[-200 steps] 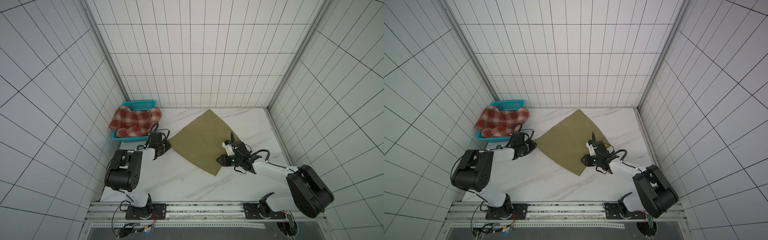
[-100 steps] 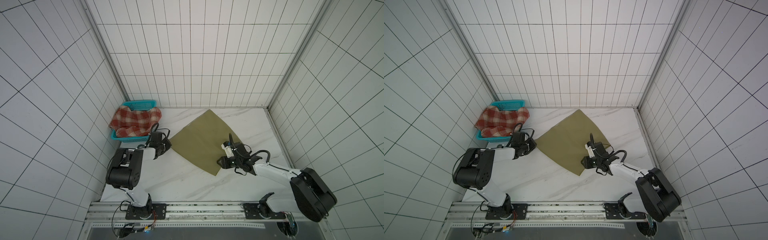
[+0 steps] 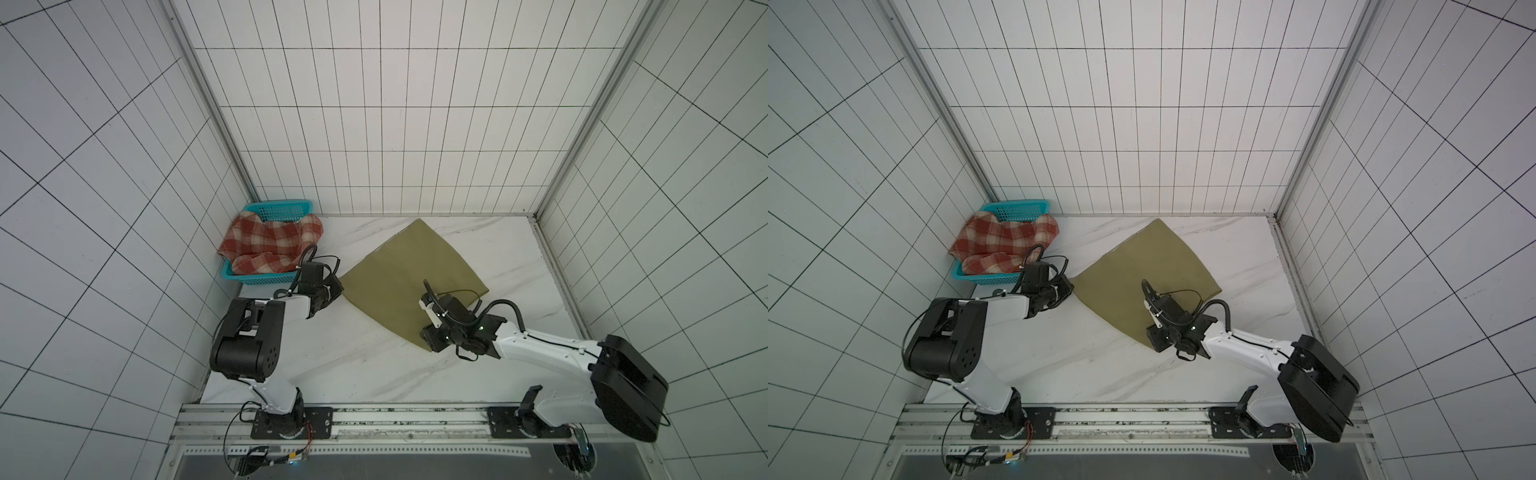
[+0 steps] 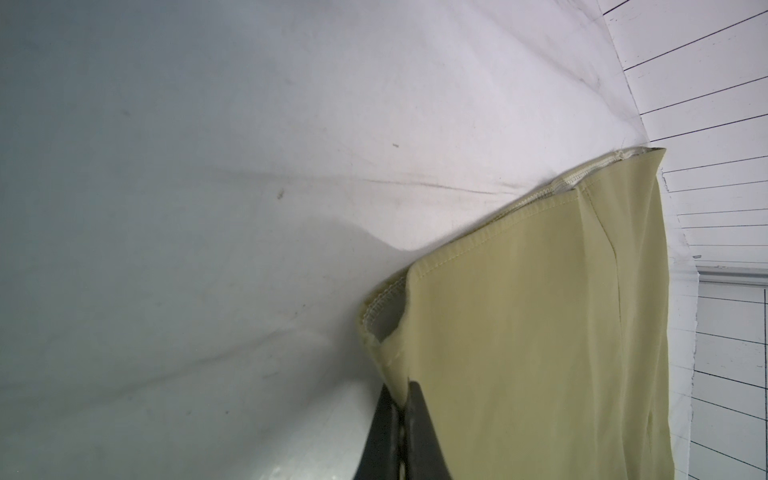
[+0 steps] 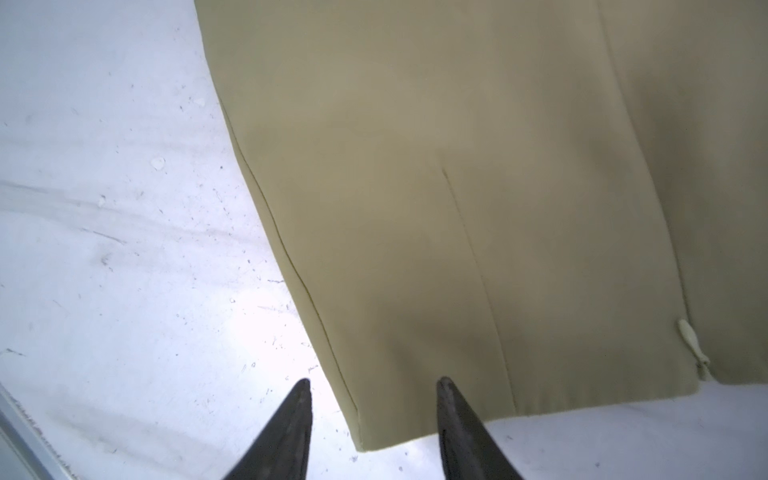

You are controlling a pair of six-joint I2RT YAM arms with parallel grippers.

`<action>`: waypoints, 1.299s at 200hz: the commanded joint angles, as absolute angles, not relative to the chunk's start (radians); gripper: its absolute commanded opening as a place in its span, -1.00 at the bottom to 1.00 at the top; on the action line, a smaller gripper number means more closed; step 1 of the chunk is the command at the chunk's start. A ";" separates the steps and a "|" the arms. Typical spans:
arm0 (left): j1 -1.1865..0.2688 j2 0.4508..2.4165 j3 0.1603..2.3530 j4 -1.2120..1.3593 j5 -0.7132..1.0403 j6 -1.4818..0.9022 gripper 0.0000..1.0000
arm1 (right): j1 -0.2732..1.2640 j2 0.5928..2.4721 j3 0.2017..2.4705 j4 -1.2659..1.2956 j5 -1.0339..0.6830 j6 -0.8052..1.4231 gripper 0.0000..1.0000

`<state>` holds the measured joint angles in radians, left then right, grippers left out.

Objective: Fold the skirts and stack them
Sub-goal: 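Pull the right gripper's skirt corner toward the robot while the left holds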

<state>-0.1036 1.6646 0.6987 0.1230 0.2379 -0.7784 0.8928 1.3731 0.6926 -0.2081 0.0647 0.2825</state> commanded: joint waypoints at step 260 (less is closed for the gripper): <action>-0.107 1.661 0.726 0.186 0.298 -0.804 -1.00 | 0.969 1.563 0.770 -0.257 0.111 0.230 -0.88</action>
